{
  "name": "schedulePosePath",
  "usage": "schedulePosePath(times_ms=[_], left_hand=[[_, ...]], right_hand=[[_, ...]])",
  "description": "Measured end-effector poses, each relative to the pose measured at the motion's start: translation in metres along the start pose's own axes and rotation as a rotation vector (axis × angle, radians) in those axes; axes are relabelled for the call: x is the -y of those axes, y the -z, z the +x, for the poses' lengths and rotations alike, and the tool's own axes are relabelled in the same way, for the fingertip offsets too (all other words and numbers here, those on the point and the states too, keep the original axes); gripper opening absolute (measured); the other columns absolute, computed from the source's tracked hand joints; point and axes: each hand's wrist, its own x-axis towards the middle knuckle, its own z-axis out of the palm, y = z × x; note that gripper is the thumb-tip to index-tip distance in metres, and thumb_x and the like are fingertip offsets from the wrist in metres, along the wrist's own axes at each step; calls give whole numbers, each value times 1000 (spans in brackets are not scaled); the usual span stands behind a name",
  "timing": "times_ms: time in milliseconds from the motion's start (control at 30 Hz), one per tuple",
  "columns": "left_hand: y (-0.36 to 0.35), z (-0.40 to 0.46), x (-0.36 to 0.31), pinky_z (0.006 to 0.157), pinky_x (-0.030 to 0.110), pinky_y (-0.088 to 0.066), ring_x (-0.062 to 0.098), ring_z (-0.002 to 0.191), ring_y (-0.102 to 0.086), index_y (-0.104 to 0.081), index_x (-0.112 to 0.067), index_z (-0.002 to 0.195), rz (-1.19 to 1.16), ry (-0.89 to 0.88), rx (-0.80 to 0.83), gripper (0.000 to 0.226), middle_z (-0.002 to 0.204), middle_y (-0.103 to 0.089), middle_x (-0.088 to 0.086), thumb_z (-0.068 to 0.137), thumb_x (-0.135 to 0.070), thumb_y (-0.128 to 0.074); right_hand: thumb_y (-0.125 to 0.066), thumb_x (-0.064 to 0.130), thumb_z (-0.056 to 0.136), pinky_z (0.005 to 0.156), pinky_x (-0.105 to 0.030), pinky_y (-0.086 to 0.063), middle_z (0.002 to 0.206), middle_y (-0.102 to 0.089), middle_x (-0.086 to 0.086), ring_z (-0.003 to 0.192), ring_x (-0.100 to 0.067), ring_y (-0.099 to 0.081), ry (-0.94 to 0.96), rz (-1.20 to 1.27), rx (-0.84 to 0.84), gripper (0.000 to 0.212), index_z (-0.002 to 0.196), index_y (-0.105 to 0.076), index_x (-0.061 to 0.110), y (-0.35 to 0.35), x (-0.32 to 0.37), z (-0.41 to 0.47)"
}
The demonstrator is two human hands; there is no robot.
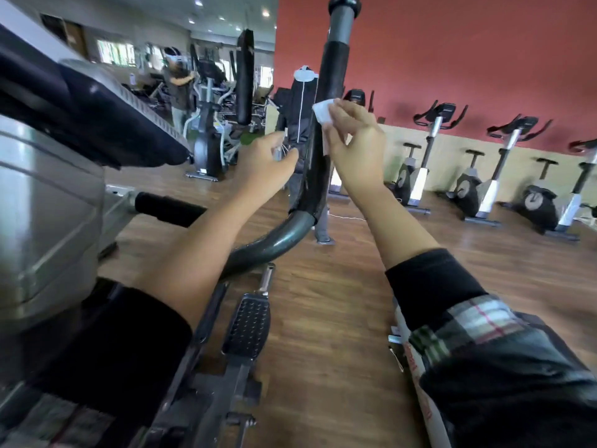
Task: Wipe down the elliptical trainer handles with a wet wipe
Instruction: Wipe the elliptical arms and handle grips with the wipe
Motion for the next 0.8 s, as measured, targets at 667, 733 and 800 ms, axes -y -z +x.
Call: schedulePosePath(times_ms=[667,733,800], left_hand=[[36,-327,15,77,30,-45,30,107,-60,-54,-21,132,545,510,-326,41,118,-65,8,91,-26,-53],[44,-367,22,80,33,-46,32,109,-60,-54,-20,130,603,618,-316,38,122,-62,9,93,-26,-53],[54,-407,33,82,35,-47,32,112,-58,-53,-21,131,636,728,-311,38,129,-59,6,94,-26,-51]], right_hand=[[-55,10,82,97,-34,-44,109,-67,-22,104,-35,-62,34,551,450,32,106,-68,-6,37,95,-276],[-50,14,84,97,-40,-46,112,-66,-20,108,-35,-60,33,612,568,34,107,-69,-3,35,116,-316],[-53,9,85,96,-40,-47,111,-67,-18,107,-34,-61,53,664,648,28,106,-70,1,35,140,-357]])
